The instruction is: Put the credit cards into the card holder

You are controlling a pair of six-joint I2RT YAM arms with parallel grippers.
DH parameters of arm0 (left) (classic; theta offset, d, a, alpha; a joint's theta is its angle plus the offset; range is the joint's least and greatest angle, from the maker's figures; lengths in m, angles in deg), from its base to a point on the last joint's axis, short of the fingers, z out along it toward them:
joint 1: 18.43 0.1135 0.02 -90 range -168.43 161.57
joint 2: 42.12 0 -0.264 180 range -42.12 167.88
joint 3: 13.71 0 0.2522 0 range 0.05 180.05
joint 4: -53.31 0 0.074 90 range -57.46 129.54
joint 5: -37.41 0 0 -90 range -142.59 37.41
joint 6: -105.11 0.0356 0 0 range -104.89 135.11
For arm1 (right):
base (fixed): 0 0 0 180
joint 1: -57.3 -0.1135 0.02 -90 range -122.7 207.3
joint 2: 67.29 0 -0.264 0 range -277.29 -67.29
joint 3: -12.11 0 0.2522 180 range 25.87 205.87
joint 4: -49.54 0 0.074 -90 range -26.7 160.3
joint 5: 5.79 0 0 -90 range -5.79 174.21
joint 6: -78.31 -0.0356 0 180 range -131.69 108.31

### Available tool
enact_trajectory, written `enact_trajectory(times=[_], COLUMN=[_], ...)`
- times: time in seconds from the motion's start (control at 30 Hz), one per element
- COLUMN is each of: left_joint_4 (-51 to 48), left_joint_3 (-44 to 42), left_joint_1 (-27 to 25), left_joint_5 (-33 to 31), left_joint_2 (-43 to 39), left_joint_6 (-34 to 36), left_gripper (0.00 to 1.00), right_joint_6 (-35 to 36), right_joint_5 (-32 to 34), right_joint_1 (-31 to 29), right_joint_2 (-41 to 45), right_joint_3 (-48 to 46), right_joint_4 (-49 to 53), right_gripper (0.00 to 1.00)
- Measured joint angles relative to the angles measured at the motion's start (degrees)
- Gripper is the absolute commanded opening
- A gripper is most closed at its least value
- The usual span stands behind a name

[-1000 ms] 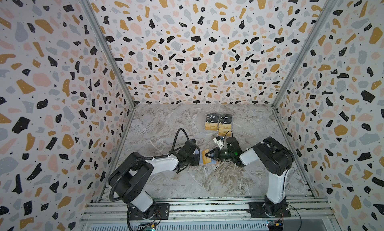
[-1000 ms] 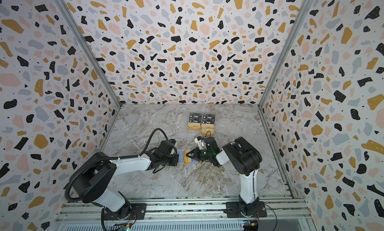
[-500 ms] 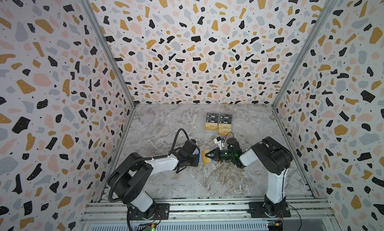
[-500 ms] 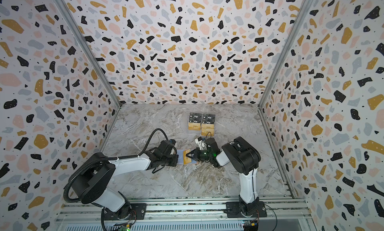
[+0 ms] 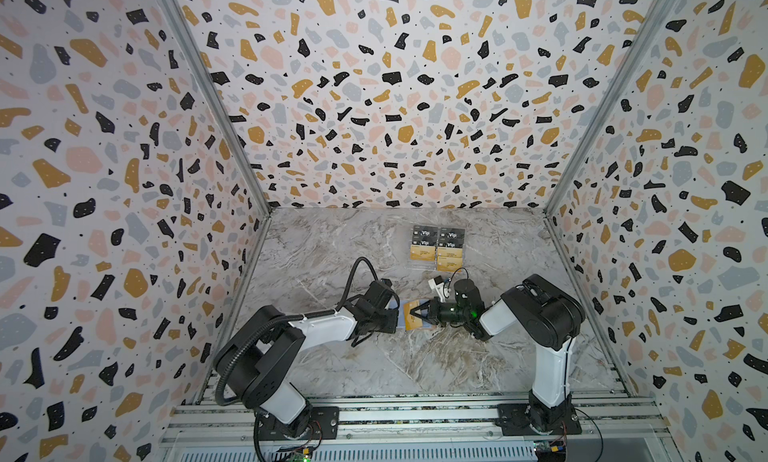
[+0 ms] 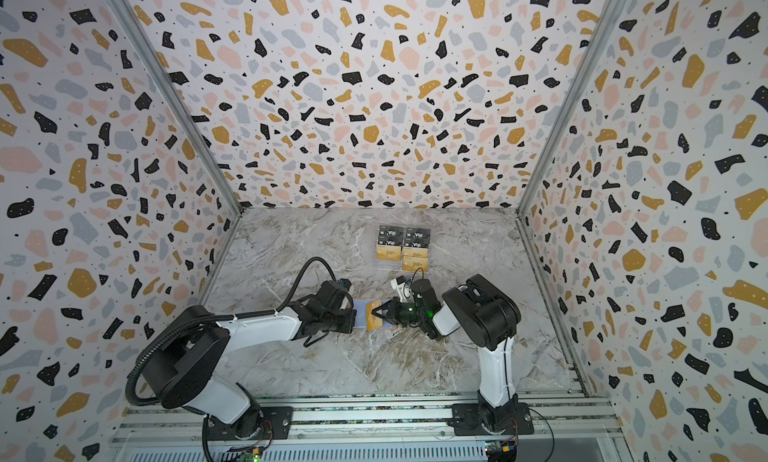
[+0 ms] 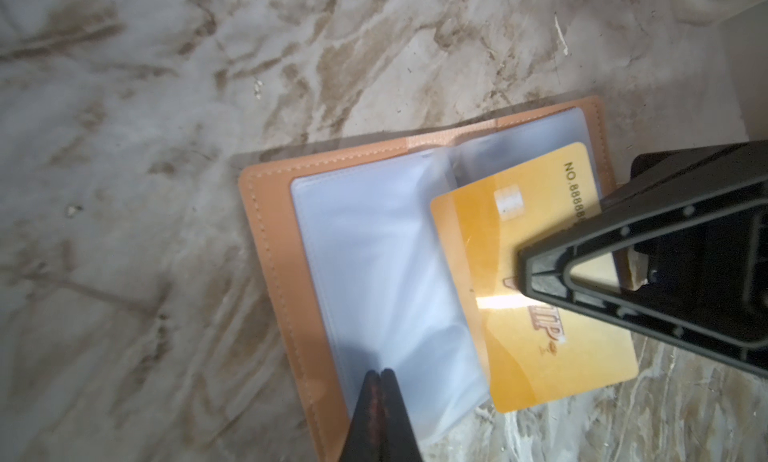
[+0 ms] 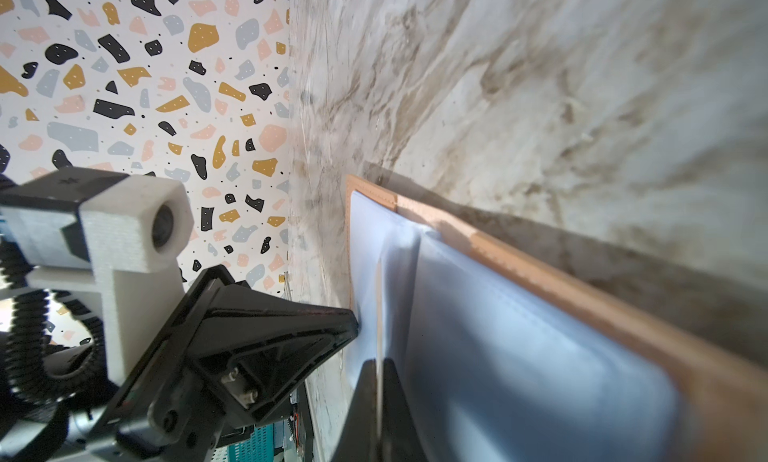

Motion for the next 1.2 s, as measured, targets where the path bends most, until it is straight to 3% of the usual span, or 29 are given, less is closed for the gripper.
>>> enact_trajectory(times=[0.63, 1.2], left_joint_4=[-0.31, -0.44], left_joint_3=[0.0, 0.0], left_joint_1=[0.0, 0.0], left_joint_5=[-0.96, -0.94], left_joint_2=[-0.07, -0.11], left_joint_6=[0.04, 0.04], left_gripper=[0.0, 0.0], right_joint_6=[0.44, 0.15], right_joint_5=[-0.96, -0.07], right_joint_1=[0.79, 0.87], right_joint_2=[-0.44, -1.29], right_joint_3=[2.38, 1.84], right_joint_4=[4.13, 1.44], right_gripper=[0.0, 0.0])
